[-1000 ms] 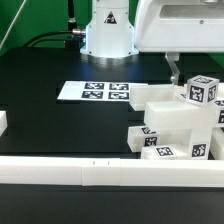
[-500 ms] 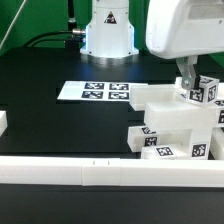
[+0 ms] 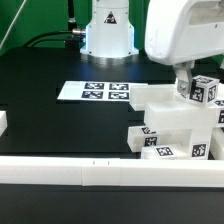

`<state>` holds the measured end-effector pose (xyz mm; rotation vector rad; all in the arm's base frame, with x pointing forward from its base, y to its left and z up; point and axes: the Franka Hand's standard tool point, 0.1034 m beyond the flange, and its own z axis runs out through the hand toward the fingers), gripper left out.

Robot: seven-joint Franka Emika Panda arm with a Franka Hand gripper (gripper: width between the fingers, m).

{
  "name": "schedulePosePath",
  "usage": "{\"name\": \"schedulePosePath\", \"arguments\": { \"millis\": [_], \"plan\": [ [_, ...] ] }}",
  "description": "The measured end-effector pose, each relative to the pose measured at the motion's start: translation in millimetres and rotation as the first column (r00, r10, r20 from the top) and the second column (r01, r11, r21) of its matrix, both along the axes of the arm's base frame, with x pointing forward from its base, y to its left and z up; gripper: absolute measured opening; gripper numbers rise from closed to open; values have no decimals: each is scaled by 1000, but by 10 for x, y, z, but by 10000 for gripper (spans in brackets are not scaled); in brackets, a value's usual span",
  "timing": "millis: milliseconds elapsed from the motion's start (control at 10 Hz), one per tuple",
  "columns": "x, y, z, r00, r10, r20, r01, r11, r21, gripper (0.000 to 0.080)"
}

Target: Assemble chair

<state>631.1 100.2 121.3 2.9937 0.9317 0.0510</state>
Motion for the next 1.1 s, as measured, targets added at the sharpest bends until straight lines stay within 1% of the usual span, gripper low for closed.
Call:
{"name": "schedulePosePath", "arguments": {
  "millis": [100, 200, 300, 400, 600, 700, 800, 900, 1100],
  "plan": [
    [-13, 20, -12, 1000, -29, -2, 29, 1000, 1, 549],
    [-8, 23, -13, 1000, -28, 1, 28, 1000, 0, 549],
    [-11, 14, -26, 1000, -29, -1, 29, 1000, -1, 336],
    [-10, 10, -27, 1000, -30, -1, 30, 1000, -1, 284],
    [-10, 8, -28, 997, -72, -2, 72, 997, 1, 284],
    [-11, 12, -28, 991, -134, -3, 134, 991, 5, 284],
    [-11, 13, -29, 966, -258, -4, 258, 966, 10, 284],
    [-8, -10, -31, 938, -348, -7, 348, 937, 14, 284],
    [20, -7, -34, 816, -578, -5, 578, 815, 33, 284]
  ]
}}
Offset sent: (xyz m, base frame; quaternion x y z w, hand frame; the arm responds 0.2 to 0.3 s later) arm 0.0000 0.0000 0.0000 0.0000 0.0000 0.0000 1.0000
